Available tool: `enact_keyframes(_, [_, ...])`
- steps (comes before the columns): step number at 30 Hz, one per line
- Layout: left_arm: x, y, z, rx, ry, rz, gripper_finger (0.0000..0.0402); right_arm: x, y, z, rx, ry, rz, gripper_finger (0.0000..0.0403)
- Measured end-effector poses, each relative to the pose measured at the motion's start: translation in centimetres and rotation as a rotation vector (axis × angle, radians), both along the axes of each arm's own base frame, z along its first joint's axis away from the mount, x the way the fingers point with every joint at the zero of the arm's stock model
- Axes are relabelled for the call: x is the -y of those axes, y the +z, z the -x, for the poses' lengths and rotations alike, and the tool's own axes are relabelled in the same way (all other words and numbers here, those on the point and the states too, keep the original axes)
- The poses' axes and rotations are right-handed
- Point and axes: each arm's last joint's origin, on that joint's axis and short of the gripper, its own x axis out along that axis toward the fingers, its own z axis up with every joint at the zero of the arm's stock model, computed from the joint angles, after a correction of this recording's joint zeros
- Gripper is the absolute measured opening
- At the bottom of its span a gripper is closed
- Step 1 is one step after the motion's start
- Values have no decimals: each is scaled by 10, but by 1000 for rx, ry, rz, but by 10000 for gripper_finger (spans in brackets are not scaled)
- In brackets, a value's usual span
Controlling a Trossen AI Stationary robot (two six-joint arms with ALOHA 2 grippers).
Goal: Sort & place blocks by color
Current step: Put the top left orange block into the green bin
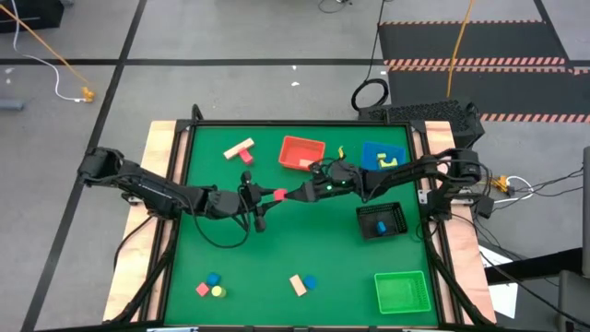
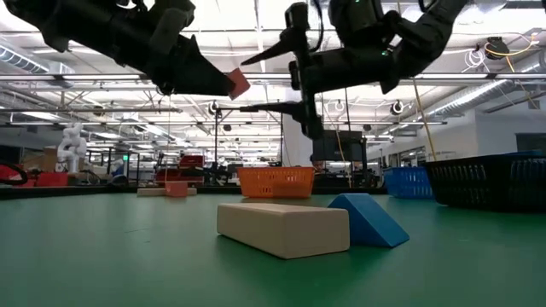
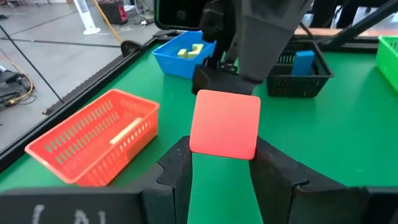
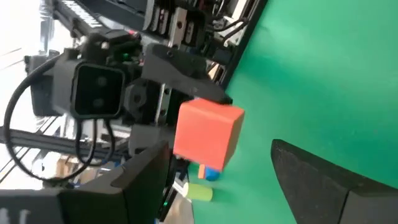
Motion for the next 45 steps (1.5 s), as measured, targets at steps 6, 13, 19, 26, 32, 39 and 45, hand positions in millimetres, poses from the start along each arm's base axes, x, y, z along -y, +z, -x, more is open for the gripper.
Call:
enact_keyframes(6, [0,-2,1,-31,-13,-43,128,2,-6,-15,-10,-10,3,274])
enact_keyframes(13, [-1,-5,2,-74,-19,-77,128,3,-9,-27,-3,-5,54,262])
enact_keyframes(19, [-2,-5,2,-81,-16,-85,128,3,-10,-26,-19,-25,87,198])
enact_keyframes(26, [-2,-4,2,-60,-1,-44,184,4,-12,-26,-29,-15,120,118])
enact_keyframes(32, [-2,-4,2,-46,9,-14,215,6,-16,-24,-80,-4,156,118])
enact_keyframes(39, [-2,-5,2,-56,15,-2,202,14,-4,-5,-237,51,195,118])
enact_keyframes(45, [-6,-11,6,-120,115,-60,191,6,30,31,-377,106,248,118])
